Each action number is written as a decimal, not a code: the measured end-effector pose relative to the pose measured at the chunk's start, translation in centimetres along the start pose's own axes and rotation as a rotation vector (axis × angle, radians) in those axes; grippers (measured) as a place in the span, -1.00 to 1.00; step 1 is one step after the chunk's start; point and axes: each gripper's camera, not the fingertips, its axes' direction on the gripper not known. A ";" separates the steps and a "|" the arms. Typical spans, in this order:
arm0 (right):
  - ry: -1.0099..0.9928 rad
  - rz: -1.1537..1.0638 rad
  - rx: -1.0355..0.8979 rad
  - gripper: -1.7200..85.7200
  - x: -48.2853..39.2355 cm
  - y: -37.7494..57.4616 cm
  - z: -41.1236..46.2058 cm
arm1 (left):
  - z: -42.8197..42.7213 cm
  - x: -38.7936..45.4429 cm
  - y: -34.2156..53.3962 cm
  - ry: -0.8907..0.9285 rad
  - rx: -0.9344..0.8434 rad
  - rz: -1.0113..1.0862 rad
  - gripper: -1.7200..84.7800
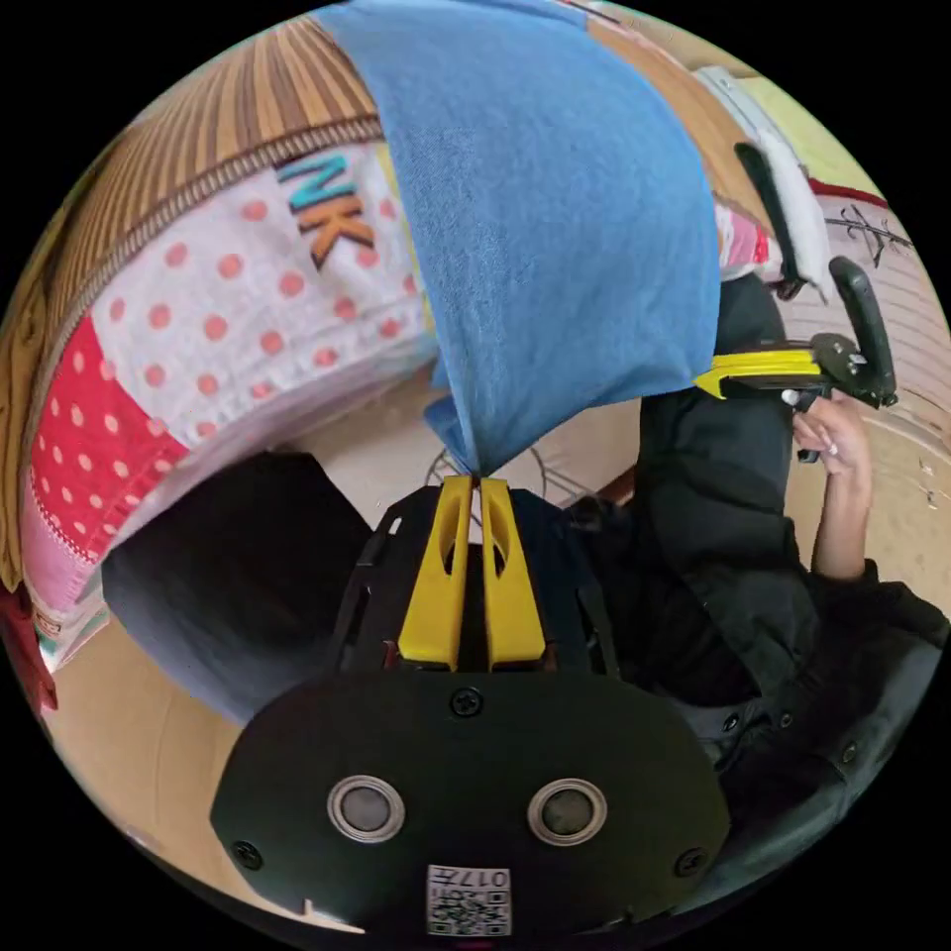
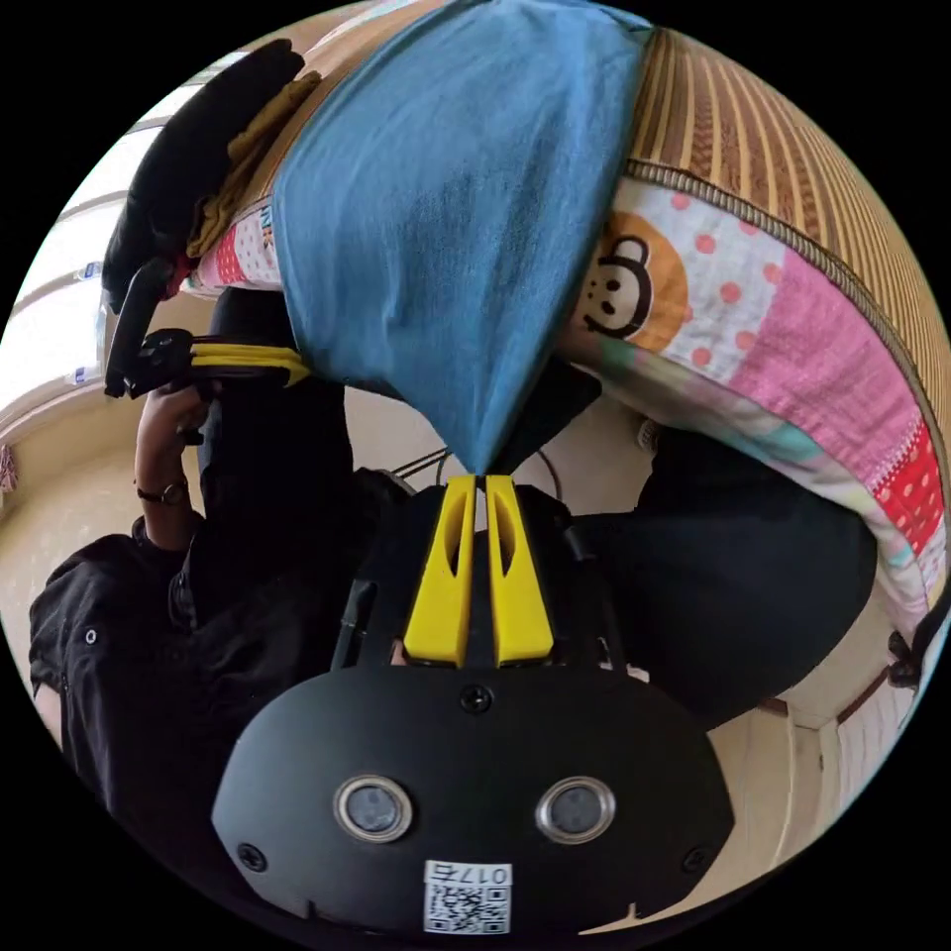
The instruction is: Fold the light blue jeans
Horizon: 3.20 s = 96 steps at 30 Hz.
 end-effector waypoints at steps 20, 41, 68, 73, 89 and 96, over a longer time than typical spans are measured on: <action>-0.012 0.064 0.534 -0.87 2.5 0.9 -16.2 | -9.4 -2.3 -1.0 0.206 0.514 -0.059 -0.96; -0.695 -0.110 0.640 -0.74 12.1 3.1 -24.2 | -14.4 -11.1 -0.7 0.677 0.585 0.043 -0.81; -0.502 -1.008 1.220 -0.90 -17.2 32.2 -59.8 | -55.7 11.6 34.3 0.698 1.366 1.053 -0.97; -0.278 -0.903 1.303 -0.91 -21.8 32.4 -63.9 | -61.1 12.1 29.3 0.615 1.364 0.826 -0.97; 0.155 -0.341 1.118 -0.91 -17.9 1.6 -65.0 | -54.9 3.0 -2.1 0.267 1.053 0.401 -0.95; 0.140 -0.219 0.903 -0.90 -8.3 0.6 -44.8 | -26.7 -3.3 -7.4 0.339 0.753 0.299 -0.90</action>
